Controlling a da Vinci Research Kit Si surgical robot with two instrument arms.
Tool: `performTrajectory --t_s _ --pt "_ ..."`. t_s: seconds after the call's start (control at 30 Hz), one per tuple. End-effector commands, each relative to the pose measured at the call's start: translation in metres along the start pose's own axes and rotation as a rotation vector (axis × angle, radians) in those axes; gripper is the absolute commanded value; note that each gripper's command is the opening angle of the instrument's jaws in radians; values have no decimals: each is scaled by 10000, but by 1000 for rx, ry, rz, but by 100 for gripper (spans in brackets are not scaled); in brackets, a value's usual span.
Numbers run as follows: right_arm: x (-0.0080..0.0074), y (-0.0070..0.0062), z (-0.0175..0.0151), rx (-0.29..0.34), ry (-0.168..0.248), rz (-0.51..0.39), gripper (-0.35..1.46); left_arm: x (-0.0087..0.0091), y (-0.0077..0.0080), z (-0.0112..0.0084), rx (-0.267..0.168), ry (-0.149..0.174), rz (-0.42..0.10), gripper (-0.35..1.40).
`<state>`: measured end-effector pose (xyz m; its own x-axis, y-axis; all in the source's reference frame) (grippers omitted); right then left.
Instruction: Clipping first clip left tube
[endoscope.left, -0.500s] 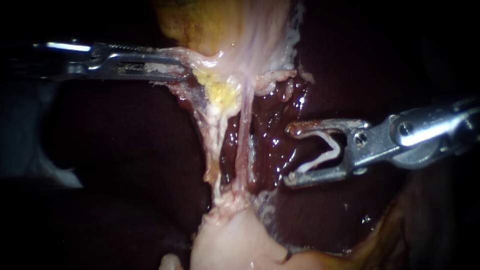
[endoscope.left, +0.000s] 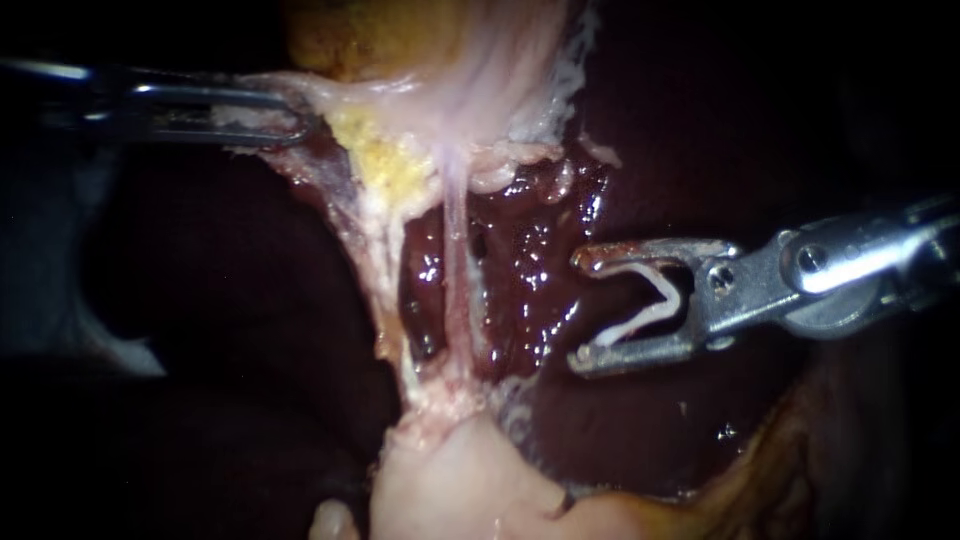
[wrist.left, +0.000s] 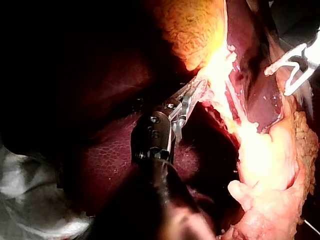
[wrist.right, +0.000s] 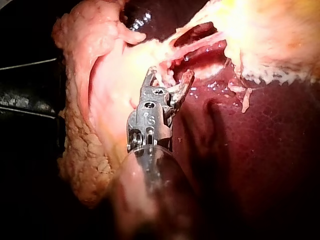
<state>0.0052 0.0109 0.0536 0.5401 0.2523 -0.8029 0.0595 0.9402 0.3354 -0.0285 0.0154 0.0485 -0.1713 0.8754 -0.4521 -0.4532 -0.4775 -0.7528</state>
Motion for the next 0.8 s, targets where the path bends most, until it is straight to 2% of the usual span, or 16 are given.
performTrajectory --t_s 0.03,0.2,0.33,0.57,0.8 --pt "2 -1 2 0 0 0 50 0 2 0 1 1 0 -35" --pt "5 -11 18 17 5 11 50 -4 3 5 5 3 2 -35" --pt "7 -20 48 31 23 73 50 -5 1 6 5 3 3 -35" --pt "13 -21 91 36 74 160 50 -7 -2 7 5 4 4 -35" --pt "13 -22 119 46 79 196 49 -7 -2 7 5 4 4 -35"
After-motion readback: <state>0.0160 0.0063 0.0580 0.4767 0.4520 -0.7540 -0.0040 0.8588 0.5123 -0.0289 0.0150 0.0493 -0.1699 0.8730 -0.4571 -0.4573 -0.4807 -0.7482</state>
